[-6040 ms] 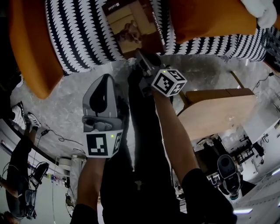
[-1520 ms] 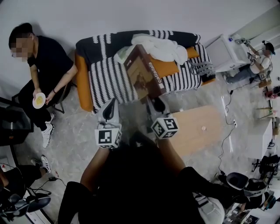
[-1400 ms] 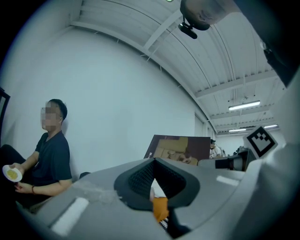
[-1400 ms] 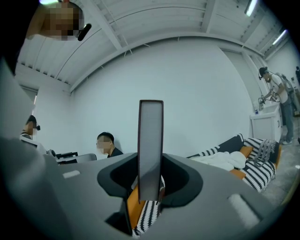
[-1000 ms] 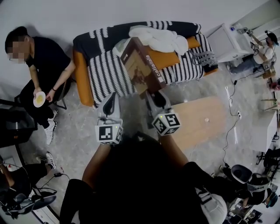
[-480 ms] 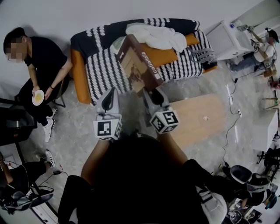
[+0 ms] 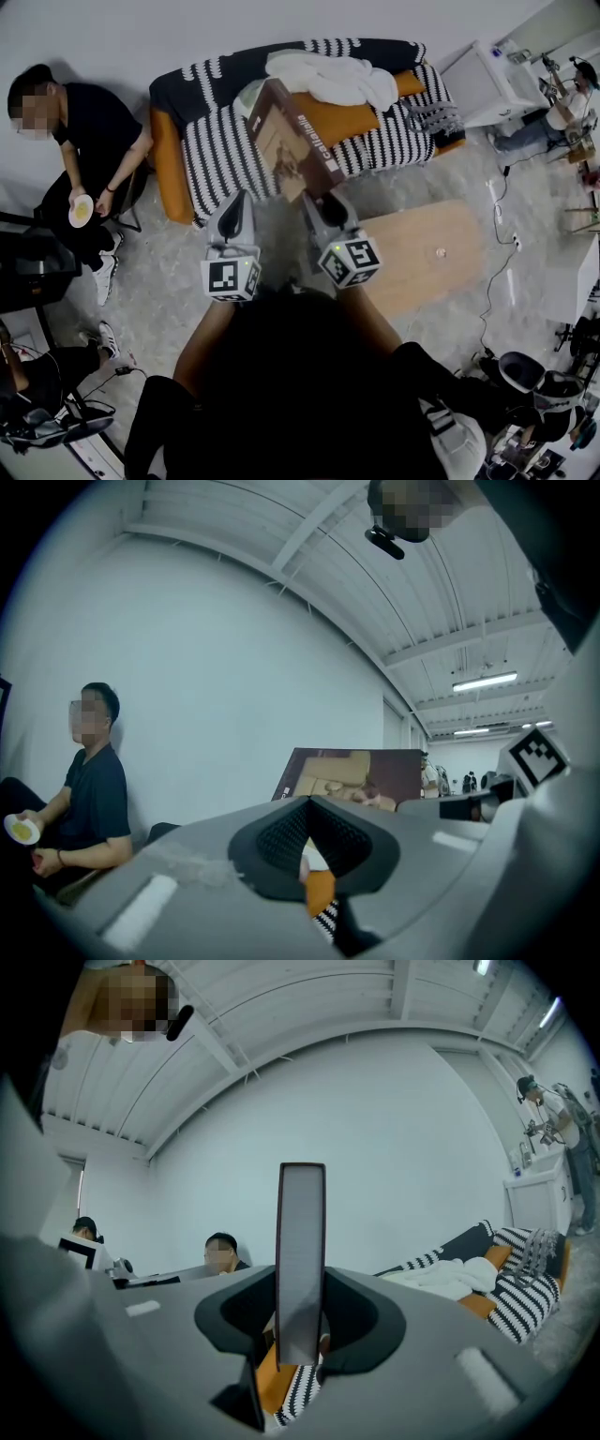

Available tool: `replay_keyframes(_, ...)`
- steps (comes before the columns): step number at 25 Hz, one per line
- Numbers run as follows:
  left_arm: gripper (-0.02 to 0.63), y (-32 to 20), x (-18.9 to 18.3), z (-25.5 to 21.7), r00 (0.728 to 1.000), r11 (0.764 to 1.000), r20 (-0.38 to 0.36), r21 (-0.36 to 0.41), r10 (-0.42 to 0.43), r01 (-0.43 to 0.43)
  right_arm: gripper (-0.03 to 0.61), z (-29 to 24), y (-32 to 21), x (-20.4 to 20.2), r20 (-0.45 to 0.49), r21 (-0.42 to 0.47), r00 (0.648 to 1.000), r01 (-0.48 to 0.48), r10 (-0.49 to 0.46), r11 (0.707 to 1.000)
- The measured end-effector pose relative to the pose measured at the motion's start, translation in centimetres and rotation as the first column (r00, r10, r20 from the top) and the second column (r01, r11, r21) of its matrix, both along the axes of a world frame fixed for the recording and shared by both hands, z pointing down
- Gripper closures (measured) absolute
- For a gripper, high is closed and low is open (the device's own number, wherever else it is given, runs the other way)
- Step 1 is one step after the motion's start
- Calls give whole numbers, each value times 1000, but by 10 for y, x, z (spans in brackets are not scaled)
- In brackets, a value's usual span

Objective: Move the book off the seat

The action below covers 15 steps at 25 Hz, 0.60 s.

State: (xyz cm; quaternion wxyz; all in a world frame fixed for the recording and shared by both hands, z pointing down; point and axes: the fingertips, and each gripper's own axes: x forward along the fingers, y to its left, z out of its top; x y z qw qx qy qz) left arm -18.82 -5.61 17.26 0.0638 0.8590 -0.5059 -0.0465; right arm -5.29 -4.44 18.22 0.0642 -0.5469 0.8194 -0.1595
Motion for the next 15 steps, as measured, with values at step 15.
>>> replay_keyframes(15,607,3,40,-6,997,997,12,-2,80,-80,422,-7,15,35,15,2,998,-67,67,998)
